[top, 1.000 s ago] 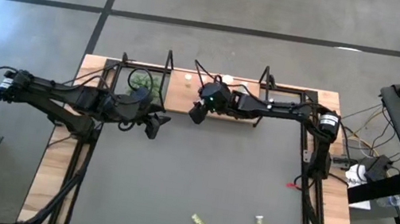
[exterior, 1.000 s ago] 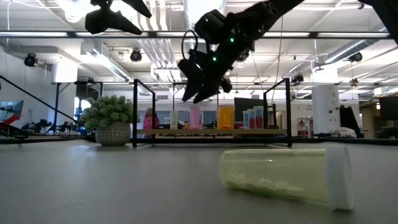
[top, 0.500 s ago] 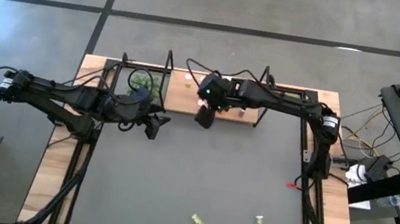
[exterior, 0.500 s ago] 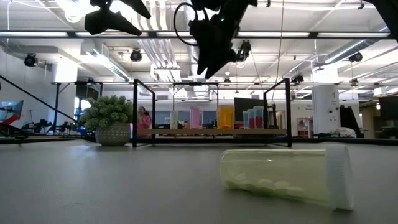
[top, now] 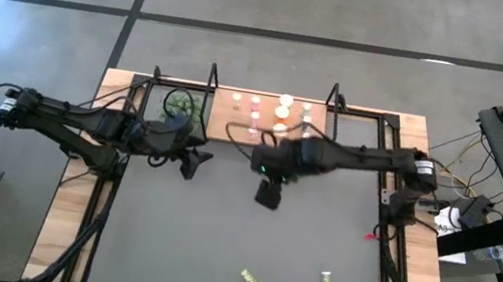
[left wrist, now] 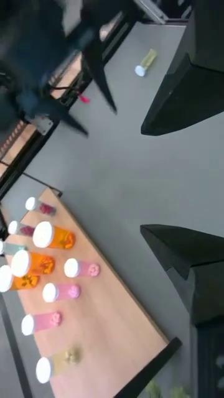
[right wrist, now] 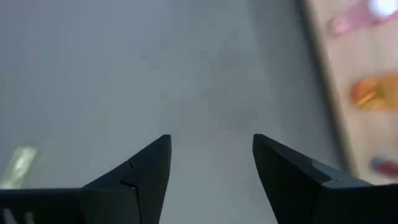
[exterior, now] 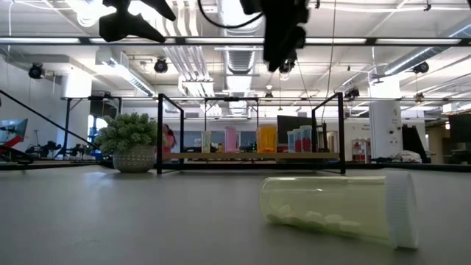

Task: Pick and place medicine bottles onto shelf by color
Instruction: Put the left yellow pill bottle on the shelf aligned with the other yellow pill bottle

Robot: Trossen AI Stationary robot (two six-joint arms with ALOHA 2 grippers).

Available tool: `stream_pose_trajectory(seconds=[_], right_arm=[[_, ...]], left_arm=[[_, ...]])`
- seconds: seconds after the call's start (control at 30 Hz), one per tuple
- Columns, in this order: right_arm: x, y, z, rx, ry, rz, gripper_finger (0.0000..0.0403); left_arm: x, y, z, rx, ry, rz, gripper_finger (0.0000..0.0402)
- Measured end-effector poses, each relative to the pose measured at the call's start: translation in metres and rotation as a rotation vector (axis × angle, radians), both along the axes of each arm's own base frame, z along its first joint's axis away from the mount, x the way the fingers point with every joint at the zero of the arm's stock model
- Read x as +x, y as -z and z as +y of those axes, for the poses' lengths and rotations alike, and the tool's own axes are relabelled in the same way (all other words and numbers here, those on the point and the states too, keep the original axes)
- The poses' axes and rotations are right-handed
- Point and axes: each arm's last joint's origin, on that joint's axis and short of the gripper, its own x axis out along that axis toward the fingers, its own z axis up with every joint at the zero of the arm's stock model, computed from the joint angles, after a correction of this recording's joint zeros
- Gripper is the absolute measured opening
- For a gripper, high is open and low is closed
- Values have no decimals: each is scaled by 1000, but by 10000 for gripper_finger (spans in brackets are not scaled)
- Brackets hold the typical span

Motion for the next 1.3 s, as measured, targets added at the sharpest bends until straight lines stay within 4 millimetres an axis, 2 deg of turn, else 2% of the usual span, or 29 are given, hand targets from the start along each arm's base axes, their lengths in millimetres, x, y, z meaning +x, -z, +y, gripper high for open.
stream_pose_trajectory(seconds=[0.3,0.5,0.7,0.87,1.0,1.13,1.3], right_arm=[[-50,-1,79,-53,168,-59,214],[-76,12,124,11,288,-108,215],[-88,42,164,-44,162,-166,215],[-100,65,188,-42,157,-262,215],[-111,82,216,28,156,-463,215],[-120,103,245,93,83,-656,215],[-120,135,276,135,3,-812,214]], left_arm=[[-5,6,-8,0,43,76,231],[-8,10,-13,-33,40,108,231],[-6,10,-21,-57,61,86,231],[-1,13,-31,-98,71,80,231],[4,18,-43,-132,90,85,231],[8,23,-57,-182,101,86,231],[14,29,-78,-226,144,80,231]])
